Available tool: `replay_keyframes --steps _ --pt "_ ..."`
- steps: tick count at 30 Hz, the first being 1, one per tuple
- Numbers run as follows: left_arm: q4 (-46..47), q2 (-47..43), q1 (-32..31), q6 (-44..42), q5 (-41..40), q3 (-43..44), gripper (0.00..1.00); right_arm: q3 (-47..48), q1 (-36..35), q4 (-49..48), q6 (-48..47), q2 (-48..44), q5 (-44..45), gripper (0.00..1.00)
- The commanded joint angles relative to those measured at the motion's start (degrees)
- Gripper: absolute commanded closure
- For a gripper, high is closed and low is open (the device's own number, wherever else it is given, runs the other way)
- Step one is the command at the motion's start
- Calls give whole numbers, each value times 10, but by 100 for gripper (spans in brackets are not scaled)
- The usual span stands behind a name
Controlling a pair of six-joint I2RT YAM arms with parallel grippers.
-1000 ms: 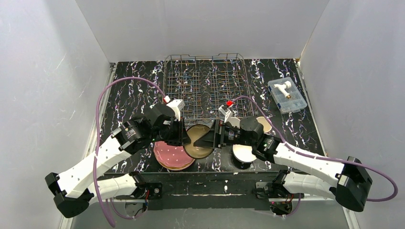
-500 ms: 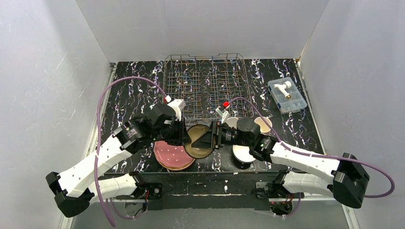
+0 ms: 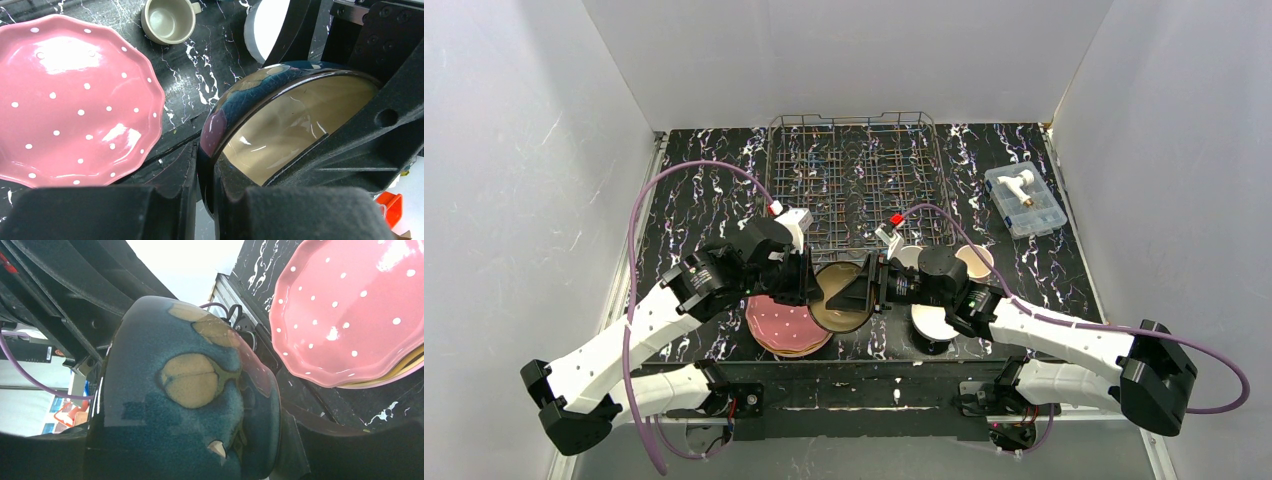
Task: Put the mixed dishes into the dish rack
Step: Pick up the bowl from the corner of the board.
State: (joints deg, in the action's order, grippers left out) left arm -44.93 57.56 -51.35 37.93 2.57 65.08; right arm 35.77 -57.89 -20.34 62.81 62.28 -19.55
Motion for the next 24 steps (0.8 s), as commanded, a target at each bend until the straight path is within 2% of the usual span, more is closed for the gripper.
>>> replay_keyframes --steps 1,4,7,11,16,21,24 --pt "65 -12 1 14 27 2 100 16 -6 -37 -4 -8 1 66" --pt "65 -10 1 16 26 0 100 19 -6 -33 -5 -12 3 79" --pt "65 -9 1 17 24 -5 96 25 -6 -20 -10 -16 8 87" --pt "63 -11 0 18 21 -8 89 34 -6 2 -21 -23 16 91" --pt "57 -14 0 17 11 -7 73 48 -6 29 -33 -28 25 94" --pt "39 -14 1 10 -5 3 49 70 -6 71 -55 -30 40 95" --pt "31 -16 1 4 -13 9 46 79 -6 90 -65 -32 49 96"
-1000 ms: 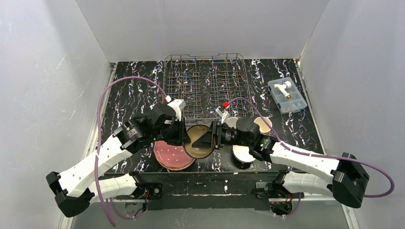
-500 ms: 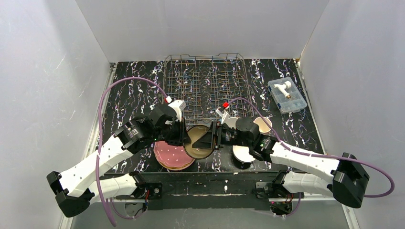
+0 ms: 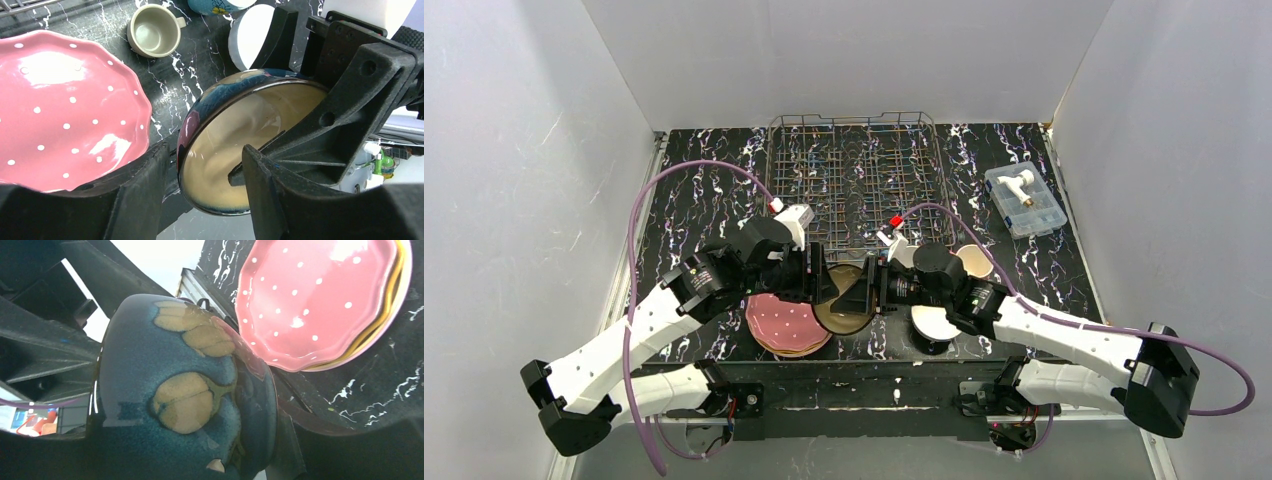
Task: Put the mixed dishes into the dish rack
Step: Pick up the bowl from the corner of the board.
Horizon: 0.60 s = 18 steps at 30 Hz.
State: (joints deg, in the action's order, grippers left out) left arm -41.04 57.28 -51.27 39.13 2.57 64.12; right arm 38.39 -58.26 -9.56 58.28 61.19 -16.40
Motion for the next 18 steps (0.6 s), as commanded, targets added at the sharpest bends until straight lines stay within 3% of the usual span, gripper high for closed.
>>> replay_keyframes --steps 1,10,18 --pt "-9 -12 0 -9 -14 21 45 55 -2 -15 -21 -20 20 97" --pt "-48 -18 0 -33 -62 39 38 74 -2 26 -48 -15 49 98" --pt "-93 -32 0 -56 -112 52 37 133 -2 123 -102 4 101 99"
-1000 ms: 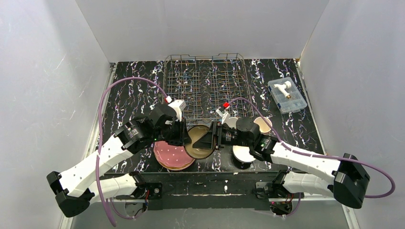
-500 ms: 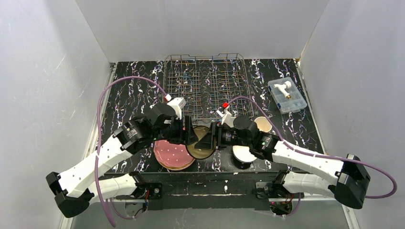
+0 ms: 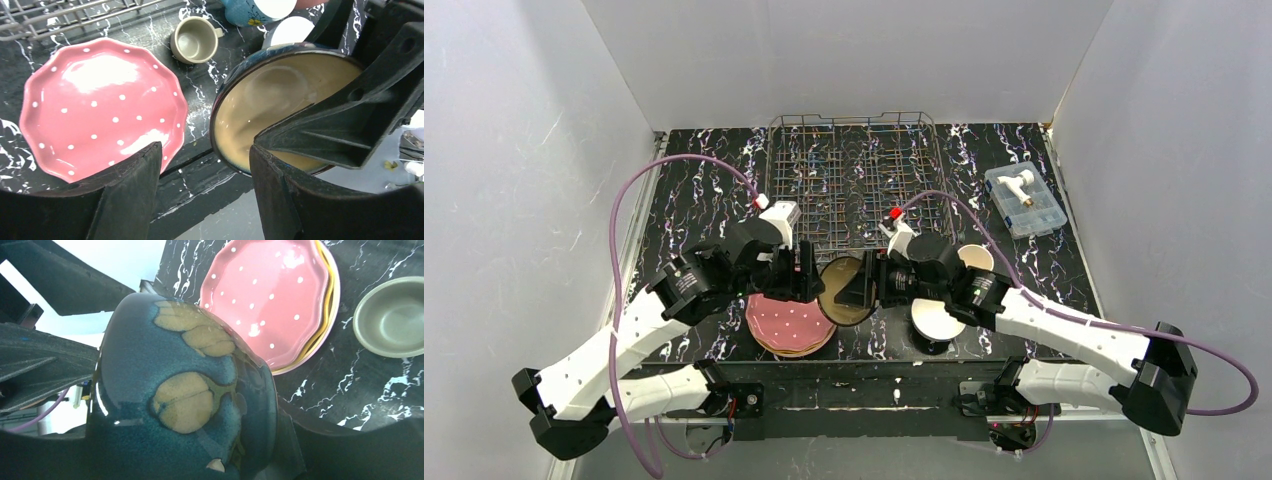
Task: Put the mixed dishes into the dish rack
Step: Pick up the bowl from the corner of the board.
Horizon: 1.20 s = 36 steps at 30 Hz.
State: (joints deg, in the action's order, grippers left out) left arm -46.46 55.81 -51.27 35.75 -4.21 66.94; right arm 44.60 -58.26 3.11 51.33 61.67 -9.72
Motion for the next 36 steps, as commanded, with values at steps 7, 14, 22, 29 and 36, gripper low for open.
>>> replay_keyframes --steps 7,14,22,29,36 --pt "-67 -39 0 -38 -83 14 37 136 -1 79 -86 27 89 99" --pt "-83 -66 0 -46 -100 -8 37 200 13 140 -134 65 142 99" --pt "-97 -98 -1 -55 -112 -36 38 268 56 180 -185 118 182 99" --pt "-97 -118 -1 -62 -113 -62 41 352 100 224 -247 184 244 99" --pt "-94 -135 -1 -82 -109 -87 43 453 125 258 -320 273 355 99"
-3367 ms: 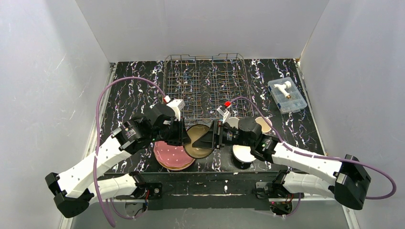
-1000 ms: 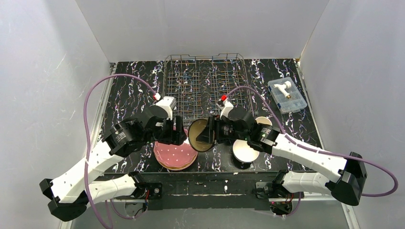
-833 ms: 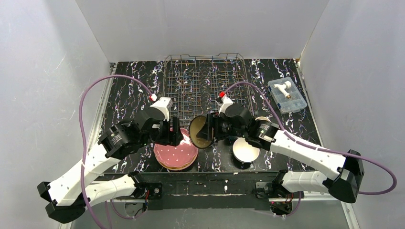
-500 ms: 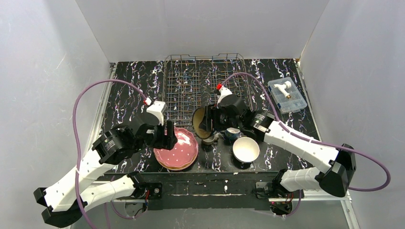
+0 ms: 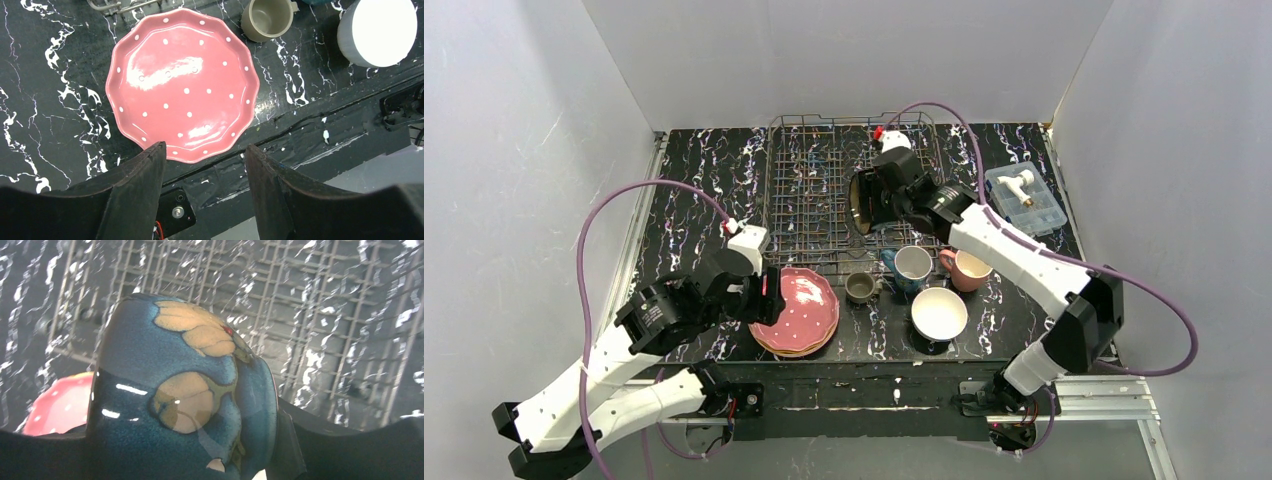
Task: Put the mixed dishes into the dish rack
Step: Pick up the bowl from the corner of the board, then turn the bowl upside down on the dish rack.
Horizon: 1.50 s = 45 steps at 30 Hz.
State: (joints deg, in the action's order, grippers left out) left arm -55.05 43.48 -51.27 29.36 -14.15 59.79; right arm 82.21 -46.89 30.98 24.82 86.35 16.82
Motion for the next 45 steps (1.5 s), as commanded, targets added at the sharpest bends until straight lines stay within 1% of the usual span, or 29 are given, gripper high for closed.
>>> replay_keyframes --steps 1,10,16,22,26,39,45 --pt "-5 -14 0 -22 -8 -19 43 91 16 -17 -64 38 103 99" --pt "7 -17 0 -32 -22 -50 43 187 43 -15 -142 154 227 99" --pt "29 -21 0 -33 2 -77 43 246 49 -19 -192 234 300 99" --pt "40 -26 0 -41 19 -86 43 305 52 -35 -246 305 374 99" --pt "47 -28 0 -44 27 -91 43 343 54 -44 -302 355 420 99" --pt "60 -46 0 -45 32 -102 43 381 82 -150 -439 454 499 99" --pt "61 -44 0 -45 29 -104 43 408 100 -188 -478 495 502 99"
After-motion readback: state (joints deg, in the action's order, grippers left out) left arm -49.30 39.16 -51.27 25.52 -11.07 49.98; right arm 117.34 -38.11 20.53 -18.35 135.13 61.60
